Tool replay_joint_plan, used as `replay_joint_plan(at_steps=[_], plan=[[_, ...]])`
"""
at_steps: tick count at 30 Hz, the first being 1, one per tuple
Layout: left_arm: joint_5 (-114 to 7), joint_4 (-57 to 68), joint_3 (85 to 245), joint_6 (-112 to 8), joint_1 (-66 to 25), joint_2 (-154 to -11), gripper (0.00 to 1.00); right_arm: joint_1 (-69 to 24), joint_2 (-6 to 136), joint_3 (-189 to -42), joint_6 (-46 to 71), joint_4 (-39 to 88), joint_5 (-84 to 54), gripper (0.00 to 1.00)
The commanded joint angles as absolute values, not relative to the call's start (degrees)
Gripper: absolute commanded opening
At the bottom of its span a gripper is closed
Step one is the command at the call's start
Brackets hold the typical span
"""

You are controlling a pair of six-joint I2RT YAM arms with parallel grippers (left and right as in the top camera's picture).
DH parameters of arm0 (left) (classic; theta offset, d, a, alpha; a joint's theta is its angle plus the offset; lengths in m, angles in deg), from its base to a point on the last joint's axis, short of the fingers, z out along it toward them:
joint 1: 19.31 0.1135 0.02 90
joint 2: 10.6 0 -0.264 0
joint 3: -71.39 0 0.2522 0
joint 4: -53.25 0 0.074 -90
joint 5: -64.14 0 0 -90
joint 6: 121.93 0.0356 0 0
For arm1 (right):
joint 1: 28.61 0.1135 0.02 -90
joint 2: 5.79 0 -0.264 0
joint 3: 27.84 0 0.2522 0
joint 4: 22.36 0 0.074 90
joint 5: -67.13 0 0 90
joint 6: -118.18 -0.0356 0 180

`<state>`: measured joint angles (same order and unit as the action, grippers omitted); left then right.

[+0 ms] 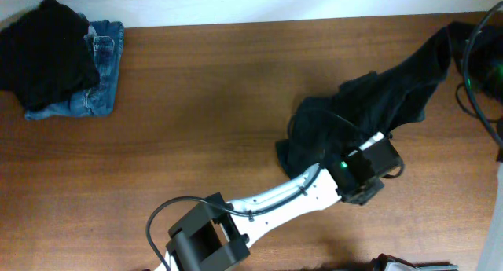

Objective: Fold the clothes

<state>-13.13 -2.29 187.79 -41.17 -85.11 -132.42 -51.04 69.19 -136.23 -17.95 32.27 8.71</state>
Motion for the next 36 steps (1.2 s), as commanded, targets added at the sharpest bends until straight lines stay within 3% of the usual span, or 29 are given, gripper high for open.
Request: replay_joint_plan(at_steps=[1, 12, 36], plan=[[-11.0, -0.2, 187.2, -41.8, -84.9, -131.9, 0.99, -48.9, 70.4, -137.5, -20.6, 31.6, 11.5, 0.04], [-4.8, 0.8, 187.2, -47.2, -84.9, -131.9, 0.99, -46.2, 70.3, -139.2, -28.6, 24.4, 18.3, 0.04], [2.7, 8.0, 187.2, -52.3, -84.9, -131.9, 0.99, -42.6, 69.9, -151.0, -33.3, 24.5, 21.9, 0.04]])
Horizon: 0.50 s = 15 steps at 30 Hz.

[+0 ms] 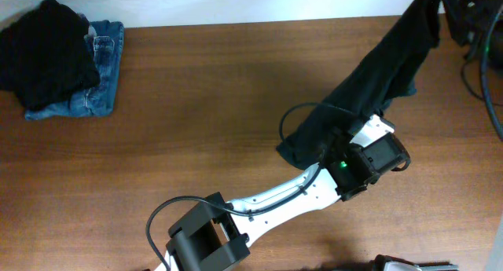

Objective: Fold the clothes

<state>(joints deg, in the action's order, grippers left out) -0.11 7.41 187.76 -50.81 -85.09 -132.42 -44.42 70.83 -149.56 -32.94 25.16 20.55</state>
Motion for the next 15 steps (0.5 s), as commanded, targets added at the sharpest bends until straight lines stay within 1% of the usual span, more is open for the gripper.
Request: replay_joint_plan(at_steps=[1, 8, 11, 15], plan=[[2.8, 8.5, 187.2, -52.3, -84.9, -131.9, 0.99, -41.8, 69.9, -151.0, -33.3, 24.2, 21.7, 0.04], [8.5, 10.5, 187.2, -52.4, -84.9, -131.9, 0.99, -36.7, 69.9, -151.1, -33.2, 21.1, 21.5, 0.04], [9.1, 10.5, 187.2, -52.5, -84.9, -131.9, 0.99, -36.1, 69.9, -151.2, -33.2, 20.7, 21.1, 0.04], [10.8, 10.3, 187.2, -55.9, -84.9, -131.9, 0.99, -36.1, 69.8, -151.2, -33.3, 20.7, 20.6, 0.04]])
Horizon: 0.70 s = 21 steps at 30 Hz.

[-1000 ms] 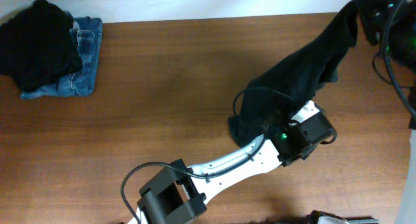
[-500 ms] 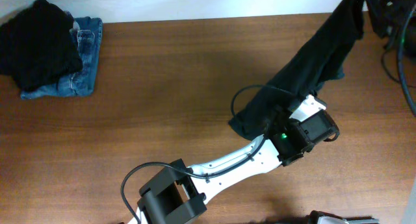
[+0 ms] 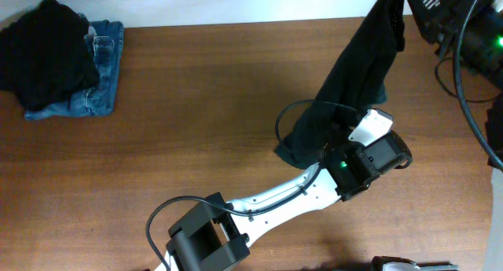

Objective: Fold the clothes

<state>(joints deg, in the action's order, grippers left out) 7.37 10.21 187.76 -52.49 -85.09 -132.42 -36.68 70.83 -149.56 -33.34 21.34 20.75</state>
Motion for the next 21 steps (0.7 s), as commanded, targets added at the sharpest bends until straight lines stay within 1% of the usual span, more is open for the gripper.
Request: replay_joint_plan(at_steps=[1, 5, 16, 21], plan=[[12.3, 10.4, 187.2, -56.9, -84.9, -131.9, 0.99, -36.1, 69.8, -151.2, -33.3, 20.7, 20.6, 0.04], [16.0, 10.4, 187.2, -59.4, -84.8, -131.9, 0.99, -36.1, 69.5, -151.2, -33.2, 20.7, 20.6, 0.04], [16.0, 8.2, 186.8, -59.4, -84.7, -131.9, 0.99, -36.1, 69.2, -151.2, -33.3, 20.5, 18.4, 0.04], [16.0, 8.2, 186.5, -61.6, -84.2, -131.9, 0.99, -36.1, 69.1, -151.2, -34.1, 20.0, 18.5, 0.04]])
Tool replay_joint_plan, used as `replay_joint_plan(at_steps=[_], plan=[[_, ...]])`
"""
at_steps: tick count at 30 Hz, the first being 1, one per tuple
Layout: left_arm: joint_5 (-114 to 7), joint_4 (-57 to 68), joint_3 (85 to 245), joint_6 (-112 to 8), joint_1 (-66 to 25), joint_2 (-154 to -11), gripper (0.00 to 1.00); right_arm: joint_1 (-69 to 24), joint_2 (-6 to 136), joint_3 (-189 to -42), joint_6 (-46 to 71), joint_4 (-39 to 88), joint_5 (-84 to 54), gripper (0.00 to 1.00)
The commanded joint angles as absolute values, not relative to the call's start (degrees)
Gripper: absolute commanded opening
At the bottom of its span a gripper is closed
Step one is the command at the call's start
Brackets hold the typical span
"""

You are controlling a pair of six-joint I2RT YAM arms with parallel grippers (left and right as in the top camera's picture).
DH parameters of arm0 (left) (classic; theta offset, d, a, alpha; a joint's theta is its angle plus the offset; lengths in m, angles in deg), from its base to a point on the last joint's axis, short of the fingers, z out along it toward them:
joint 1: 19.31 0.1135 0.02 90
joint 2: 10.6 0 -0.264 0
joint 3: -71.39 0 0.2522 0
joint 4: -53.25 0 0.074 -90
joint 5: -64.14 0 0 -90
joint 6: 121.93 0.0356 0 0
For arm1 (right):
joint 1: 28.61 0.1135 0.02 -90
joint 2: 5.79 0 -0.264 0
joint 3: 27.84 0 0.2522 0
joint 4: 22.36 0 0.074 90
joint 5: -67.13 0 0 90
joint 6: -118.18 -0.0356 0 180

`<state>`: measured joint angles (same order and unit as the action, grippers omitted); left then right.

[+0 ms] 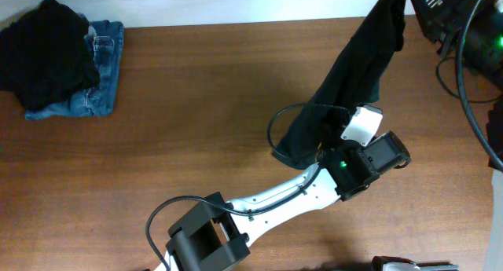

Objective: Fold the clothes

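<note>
A long black garment (357,63) hangs stretched from the top right corner down to the table's right middle, and its lower end (302,141) is bunched on the wood. My right gripper holds its upper end at the frame's top edge. My left gripper (351,136), with a white part showing, is pressed against the garment's lower end. Its fingers are hidden by the wrist and the cloth.
On the brown table (196,130), at the far left corner, a black garment (43,51) lies heaped on folded blue jeans (98,86). The left arm's base (206,241) stands at the front edge. Black cables (471,82) hang along the right side.
The left wrist has turned and shifted slightly left toward the garment's lower end, which has bunched a little further left. The right gripper and the hanging cloth are about where they were.
At first the black garment lay spread across the right of the table, with the left gripper on its near edge. Then its far end hung raised toward the top right. Now it hangs stretched from the right gripper, its lower end at the left gripper.
</note>
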<state>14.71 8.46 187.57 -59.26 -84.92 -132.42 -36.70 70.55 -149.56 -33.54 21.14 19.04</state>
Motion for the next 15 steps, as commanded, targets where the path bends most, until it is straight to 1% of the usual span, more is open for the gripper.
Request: replay_joint_plan(at_steps=[1, 9, 15], plan=[[16.0, 8.3, 186.5, -62.0, -83.8, -132.2, 0.99, -36.1, 69.1, -151.4, -34.8, 20.0, 18.6, 0.04], [12.9, 8.6, 186.5, -62.1, -82.1, -133.9, 0.99, -36.1, 69.1, -154.3, -35.8, 18.1, 18.4, 0.04], [12.7, 9.2, 186.5, -62.1, -82.0, -134.8, 0.99, -36.1, 69.1, -155.8, -37.3, 18.1, 18.5, 0.04]])
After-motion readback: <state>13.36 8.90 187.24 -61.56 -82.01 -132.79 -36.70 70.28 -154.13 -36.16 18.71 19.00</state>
